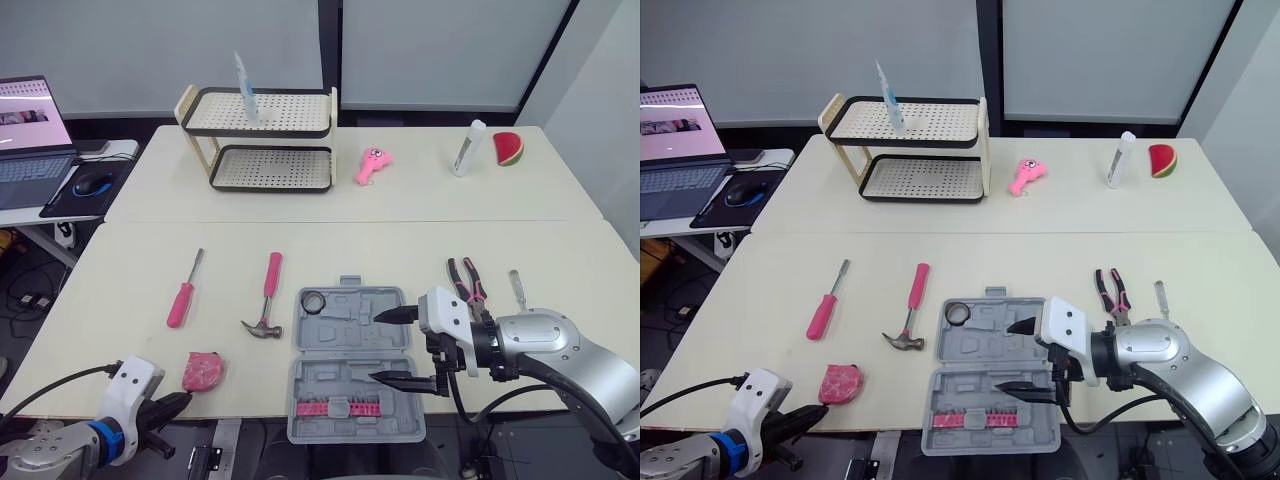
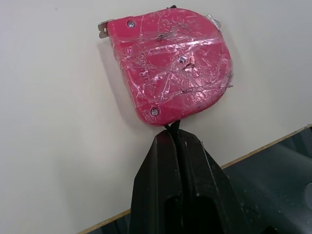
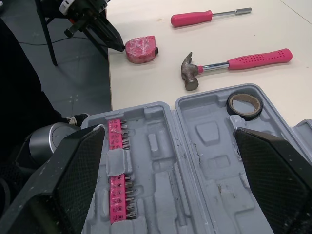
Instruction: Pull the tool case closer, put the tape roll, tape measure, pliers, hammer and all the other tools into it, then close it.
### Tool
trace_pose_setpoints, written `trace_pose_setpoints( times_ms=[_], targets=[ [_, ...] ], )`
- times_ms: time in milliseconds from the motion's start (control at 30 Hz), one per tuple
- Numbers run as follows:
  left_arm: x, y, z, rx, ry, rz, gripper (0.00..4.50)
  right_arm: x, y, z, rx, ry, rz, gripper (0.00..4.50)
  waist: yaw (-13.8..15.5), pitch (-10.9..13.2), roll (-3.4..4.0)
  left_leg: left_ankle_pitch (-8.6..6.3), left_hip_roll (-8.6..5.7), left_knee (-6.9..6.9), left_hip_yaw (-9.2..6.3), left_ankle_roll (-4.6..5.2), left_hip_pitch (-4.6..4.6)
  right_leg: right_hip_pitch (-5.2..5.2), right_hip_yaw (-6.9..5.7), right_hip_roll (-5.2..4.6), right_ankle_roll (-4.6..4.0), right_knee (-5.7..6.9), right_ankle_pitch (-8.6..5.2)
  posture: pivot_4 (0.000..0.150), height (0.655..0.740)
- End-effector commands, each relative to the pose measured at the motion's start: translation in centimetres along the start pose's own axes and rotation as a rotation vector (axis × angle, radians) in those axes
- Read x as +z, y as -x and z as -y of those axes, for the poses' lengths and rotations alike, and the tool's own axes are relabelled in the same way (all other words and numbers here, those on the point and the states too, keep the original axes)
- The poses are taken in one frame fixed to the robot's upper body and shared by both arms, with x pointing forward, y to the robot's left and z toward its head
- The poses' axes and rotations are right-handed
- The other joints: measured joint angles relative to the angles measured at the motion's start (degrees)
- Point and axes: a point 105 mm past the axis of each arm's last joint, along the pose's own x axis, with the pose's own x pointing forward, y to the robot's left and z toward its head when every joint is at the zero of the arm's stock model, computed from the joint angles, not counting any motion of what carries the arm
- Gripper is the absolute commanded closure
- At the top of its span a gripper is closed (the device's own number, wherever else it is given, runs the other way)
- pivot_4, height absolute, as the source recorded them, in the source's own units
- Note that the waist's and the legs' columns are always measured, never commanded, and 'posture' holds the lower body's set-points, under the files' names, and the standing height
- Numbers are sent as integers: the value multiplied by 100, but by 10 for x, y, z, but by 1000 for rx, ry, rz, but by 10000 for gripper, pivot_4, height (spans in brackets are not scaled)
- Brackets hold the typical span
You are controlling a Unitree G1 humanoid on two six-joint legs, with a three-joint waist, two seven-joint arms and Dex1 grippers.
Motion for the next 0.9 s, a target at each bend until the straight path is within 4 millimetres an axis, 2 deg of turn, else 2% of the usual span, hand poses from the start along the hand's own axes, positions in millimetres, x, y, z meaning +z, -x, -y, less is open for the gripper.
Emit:
trace_pose_setpoints(
  times_ms=[33,167,267,367,433,600,700,900],
  targets=[
    [6,8,-1,-8,-18,19,36118,9,0,-4,11,40,25,0,0,0,0,0,0,0,0,0,0,0,0,0,0,0,0,1500,7356],
    [4,22,-6,-15,-37,11,24088,10,0,-5,13,42,29,0,-3,2,-3,0,0,0,0,0,-1,-3,1,0,0,0,0,1500,7356],
    [4,39,-17,-23,-82,-10,15481,11,1,-7,19,47,31,0,0,4,-4,0,1,-1,-1,0,-2,-31,0,0,-1,0,0,1500,7356],
    [17,54,-29,-72,-214,-15,5819,14,1,-11,35,77,31,0,0,5,-4,0,1,-1,0,-1,-3,-35,-1,-1,-1,0,-1,1500,7356],
    [29,56,-32,-134,-335,-8,640,22,0,-12,40,83,52,0,15,6,-2,0,1,-1,1,-1,-4,-35,-2,-3,-2,-2,-1,1500,7356],
    [46,49,-35,-295,-601,-24,640,27,-1,-15,55,107,51,0,29,8,1,-1,0,-1,3,-2,-7,-37,-4,-9,-6,-8,2,1500,7356],
    [52,42,-41,-342,-700,-22,640,28,-2,-16,59,106,49,0,9,8,1,-2,0,-8,5,-2,-15,-46,-3,-9,-7,-13,3,1500,7356],
    [45,17,-47,-472,-842,-52,640,28,-5,-19,60,104,39,0,-20,8,-1,-1,1,-5,5,-2,-56,-58,-10,0,-6,2,3,1500,7356]
  ],
)
